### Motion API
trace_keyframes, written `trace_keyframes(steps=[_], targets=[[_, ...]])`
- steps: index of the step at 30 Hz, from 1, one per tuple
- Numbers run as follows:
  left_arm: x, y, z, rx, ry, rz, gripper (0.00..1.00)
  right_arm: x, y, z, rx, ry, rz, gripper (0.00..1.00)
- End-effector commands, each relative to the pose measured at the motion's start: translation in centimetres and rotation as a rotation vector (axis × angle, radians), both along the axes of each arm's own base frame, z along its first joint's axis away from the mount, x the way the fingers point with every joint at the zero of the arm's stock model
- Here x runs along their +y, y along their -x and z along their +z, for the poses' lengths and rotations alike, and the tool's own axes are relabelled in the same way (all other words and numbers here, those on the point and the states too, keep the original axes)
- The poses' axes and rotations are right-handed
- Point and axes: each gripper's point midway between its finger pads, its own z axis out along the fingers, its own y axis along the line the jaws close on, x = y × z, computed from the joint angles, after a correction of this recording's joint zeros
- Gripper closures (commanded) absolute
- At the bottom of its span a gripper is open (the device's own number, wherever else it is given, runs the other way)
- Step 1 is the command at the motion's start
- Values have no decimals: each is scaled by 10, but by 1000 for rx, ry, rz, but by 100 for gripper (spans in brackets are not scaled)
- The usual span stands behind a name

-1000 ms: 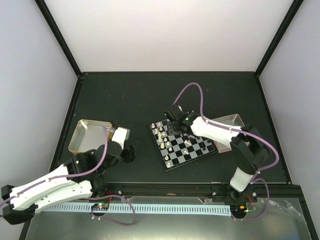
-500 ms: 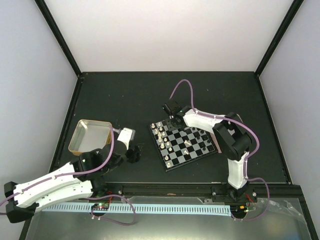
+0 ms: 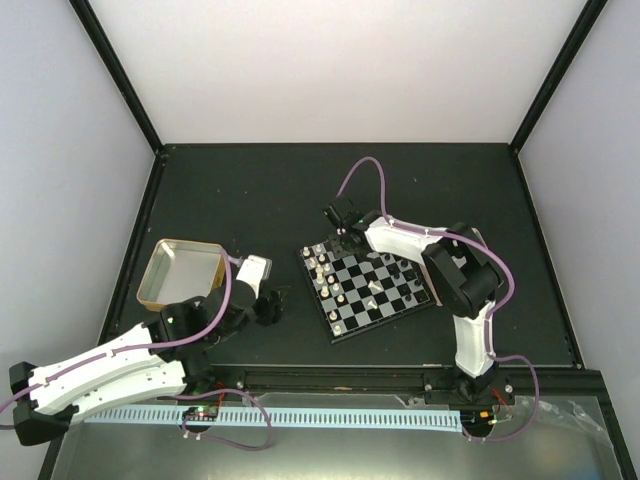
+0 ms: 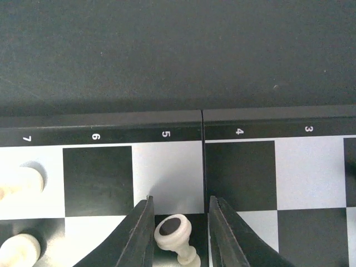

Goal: Set up the chess pieces on the board
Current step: Pick up the chess piece from the chessboard.

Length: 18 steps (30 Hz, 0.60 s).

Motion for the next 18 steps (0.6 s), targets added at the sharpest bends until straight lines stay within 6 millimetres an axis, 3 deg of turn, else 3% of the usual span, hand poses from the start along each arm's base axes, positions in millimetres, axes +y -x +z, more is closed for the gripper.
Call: trace_keyframes(steps=[1,4,7,11,14,18], targets=[[-3,-1,5,-7,20,-2,34,-3,-8,-10,3,3,-15,72],[-3,-1,4,-5,19,-3,34,-4,-10,-9,-4,-7,-23,76],[-3,-1,4,-4,19,-3,34,-5,-11,-6,-10,-21,-37,86],[-4,-2,4,-5,26,-3,34,-4,-11,9,-33,-78,-78,89],[-9,-4,8,-21,55,-3,34,-1,-8,36,-55,-188,-142,89],[-22,-11,18,-83,112,-23,33,16,7,87,-45,-453,-202,89]])
